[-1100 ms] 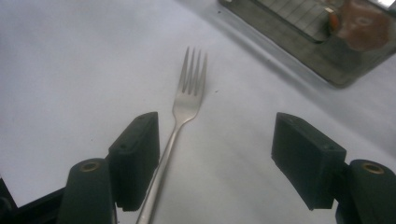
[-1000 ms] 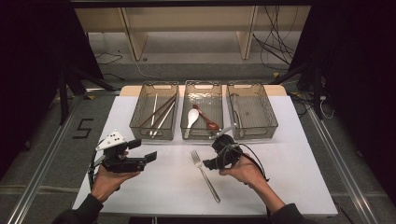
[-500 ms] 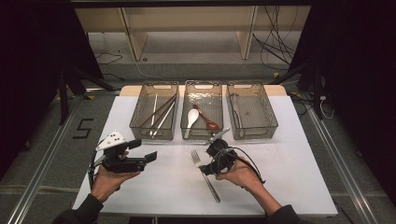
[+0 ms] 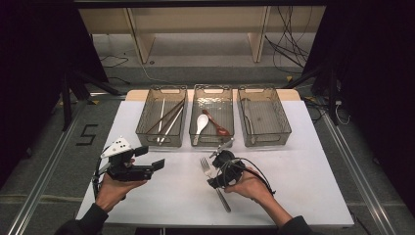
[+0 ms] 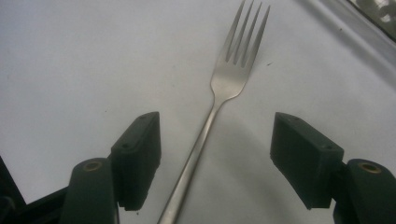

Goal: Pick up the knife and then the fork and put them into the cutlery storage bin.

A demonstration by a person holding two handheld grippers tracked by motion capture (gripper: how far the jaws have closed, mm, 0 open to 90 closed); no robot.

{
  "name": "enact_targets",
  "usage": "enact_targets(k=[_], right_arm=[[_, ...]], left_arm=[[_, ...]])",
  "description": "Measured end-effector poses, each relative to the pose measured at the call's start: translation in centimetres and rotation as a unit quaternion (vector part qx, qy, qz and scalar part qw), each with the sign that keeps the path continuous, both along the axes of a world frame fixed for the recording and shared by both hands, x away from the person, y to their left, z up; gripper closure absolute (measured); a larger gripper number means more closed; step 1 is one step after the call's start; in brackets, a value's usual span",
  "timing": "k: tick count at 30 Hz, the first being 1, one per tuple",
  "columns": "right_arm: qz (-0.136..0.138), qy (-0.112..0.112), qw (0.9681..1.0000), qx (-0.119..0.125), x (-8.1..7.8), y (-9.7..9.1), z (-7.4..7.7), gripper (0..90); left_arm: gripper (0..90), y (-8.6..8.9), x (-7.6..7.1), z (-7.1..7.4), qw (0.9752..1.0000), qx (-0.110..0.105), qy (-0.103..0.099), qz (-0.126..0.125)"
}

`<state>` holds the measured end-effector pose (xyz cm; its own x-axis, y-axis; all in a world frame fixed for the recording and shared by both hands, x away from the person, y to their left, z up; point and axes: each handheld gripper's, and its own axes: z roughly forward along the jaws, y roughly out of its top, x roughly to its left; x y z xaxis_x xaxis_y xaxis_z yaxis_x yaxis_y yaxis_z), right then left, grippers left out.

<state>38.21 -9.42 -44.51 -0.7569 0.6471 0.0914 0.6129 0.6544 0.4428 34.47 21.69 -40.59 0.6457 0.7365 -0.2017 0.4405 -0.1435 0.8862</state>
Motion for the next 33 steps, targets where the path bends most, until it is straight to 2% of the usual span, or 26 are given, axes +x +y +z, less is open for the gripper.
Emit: enact_targets(k=[17,28,33], right_arm=[[0.013,0.017,0.9988,-0.044,0.2,0.4,-1.7,47.3],[0.024,0.017,0.9980,-0.055,0.1,0.6,-1.9,50.7],[0.032,0.016,0.9977,-0.057,0.0,0.7,-1.9,55.9]], left_arm=[[15.0,0.0,0.0,0.0,1.0000,0.001,-0.001,-0.002],[15.0,-0.1,0.0,0.0,1.0000,0.002,0.001,-0.002],[15.0,-0.1,0.0,0.0,1.0000,0.002,0.002,-0.001]])
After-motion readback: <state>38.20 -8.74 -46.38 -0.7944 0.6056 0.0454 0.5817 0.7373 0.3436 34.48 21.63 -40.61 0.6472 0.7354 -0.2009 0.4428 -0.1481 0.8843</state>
